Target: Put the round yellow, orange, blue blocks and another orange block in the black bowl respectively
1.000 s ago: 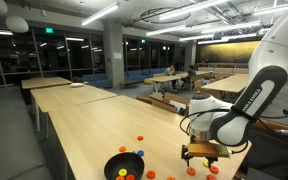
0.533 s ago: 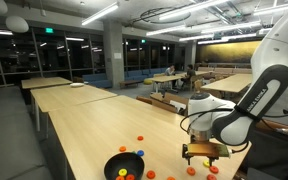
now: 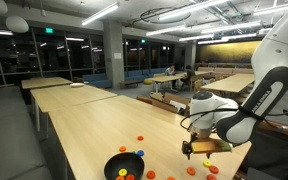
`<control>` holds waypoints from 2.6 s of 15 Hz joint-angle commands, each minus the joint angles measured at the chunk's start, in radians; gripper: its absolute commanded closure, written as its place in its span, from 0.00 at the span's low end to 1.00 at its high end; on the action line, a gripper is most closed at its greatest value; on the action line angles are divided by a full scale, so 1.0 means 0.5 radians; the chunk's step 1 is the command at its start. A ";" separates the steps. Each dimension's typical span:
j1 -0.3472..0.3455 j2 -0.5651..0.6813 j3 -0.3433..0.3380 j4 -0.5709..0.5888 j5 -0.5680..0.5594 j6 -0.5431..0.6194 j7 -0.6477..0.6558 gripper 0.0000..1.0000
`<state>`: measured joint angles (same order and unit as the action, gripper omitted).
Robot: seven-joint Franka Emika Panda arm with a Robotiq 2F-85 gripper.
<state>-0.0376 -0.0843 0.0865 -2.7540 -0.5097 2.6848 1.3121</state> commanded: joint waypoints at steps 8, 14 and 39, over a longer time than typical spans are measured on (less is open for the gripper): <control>-0.033 0.427 -0.224 -0.018 0.722 0.874 -1.033 0.00; -0.634 0.360 0.677 -0.007 1.736 0.573 -1.701 0.00; -0.114 -0.392 -0.076 0.021 1.278 -0.914 -1.913 0.00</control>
<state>-0.1071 -0.3238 0.0538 -2.7450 0.1423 2.1693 0.3319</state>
